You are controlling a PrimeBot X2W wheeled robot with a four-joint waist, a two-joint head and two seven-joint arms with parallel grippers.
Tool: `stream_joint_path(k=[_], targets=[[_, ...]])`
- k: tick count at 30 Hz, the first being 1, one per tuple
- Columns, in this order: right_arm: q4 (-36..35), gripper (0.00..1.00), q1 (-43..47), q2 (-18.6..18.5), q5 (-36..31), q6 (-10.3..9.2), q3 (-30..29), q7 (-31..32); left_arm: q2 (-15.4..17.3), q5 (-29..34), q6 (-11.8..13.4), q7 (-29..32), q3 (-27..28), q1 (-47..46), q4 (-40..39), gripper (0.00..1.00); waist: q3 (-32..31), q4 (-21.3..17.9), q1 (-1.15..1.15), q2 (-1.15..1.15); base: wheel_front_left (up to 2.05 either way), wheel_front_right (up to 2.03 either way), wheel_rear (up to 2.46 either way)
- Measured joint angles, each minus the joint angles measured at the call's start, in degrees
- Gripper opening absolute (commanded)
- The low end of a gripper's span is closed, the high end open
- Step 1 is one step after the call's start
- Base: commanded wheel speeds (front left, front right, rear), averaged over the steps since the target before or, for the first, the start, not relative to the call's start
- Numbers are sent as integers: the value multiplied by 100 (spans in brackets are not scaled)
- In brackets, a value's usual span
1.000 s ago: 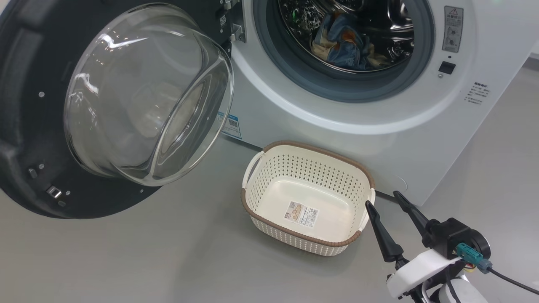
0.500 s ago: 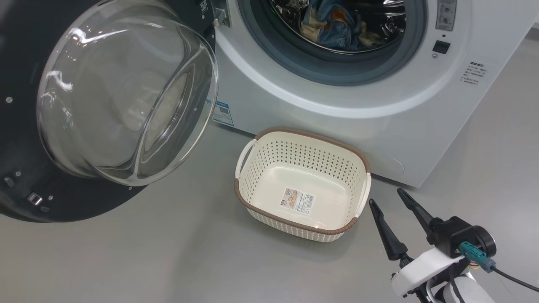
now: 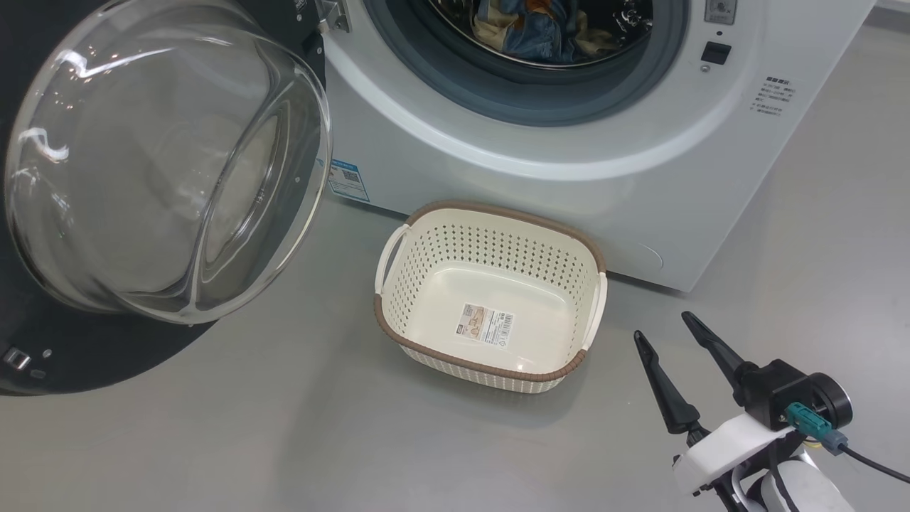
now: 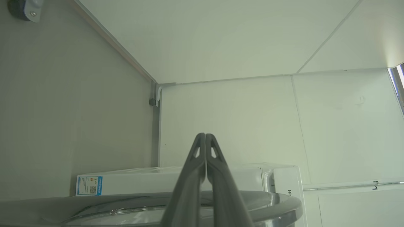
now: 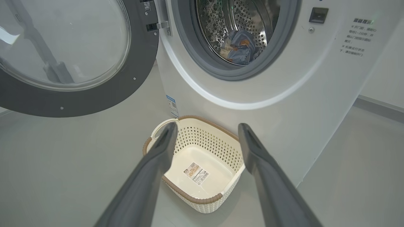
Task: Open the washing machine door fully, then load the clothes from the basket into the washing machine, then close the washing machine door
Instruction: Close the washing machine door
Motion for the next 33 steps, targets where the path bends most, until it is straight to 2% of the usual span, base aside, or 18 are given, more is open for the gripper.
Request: stream_joint_path(k=[13,33], targets=[[-35,100,-84,-123,0,0,-129,0,151,-151,-192,912,-230,-68,197,0,106,-158,0,0,0,0,0],[-29,100,-60,26,8,0,-183,0,91,-288,-334,2098,-905,-24,200,0,-183,60,0,0,0,0,0]])
